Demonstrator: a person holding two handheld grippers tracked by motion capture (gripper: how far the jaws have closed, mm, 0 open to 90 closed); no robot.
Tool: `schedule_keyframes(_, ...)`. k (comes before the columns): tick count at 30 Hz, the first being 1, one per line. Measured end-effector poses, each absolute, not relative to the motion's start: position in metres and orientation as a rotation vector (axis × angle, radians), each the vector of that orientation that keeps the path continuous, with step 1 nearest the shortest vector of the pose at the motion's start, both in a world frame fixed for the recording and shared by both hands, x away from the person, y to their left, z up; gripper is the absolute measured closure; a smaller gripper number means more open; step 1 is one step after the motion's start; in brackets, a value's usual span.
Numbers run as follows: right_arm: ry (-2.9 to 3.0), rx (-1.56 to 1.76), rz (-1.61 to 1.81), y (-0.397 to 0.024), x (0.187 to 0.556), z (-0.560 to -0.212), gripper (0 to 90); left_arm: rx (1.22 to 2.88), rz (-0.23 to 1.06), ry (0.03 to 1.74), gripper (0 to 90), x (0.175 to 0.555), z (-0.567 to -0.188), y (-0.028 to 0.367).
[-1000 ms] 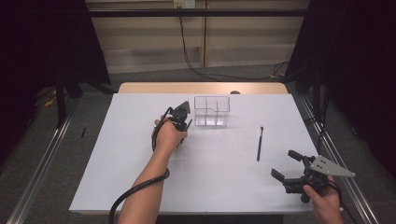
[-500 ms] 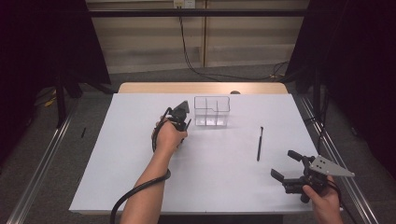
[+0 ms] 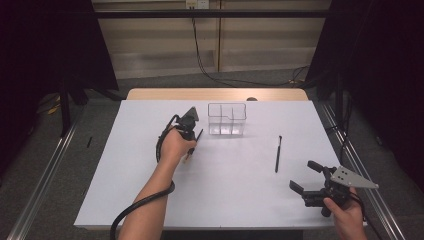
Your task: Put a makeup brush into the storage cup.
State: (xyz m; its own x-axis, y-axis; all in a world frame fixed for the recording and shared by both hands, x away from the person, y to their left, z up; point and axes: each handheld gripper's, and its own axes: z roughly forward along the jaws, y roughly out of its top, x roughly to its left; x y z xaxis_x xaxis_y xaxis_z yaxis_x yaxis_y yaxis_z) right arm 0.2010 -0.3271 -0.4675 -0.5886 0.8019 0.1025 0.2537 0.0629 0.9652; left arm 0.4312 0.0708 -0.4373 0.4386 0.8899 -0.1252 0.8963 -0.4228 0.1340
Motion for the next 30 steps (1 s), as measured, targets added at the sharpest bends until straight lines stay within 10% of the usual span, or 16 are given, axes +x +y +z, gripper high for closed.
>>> schedule_keyframes(30, 1.892, 1.044, 1.542, -0.326, 0.202, -0.468, 0.0, 2.654, -0.140, 1.227, 83.8, 0.399, -0.414, 0.054)
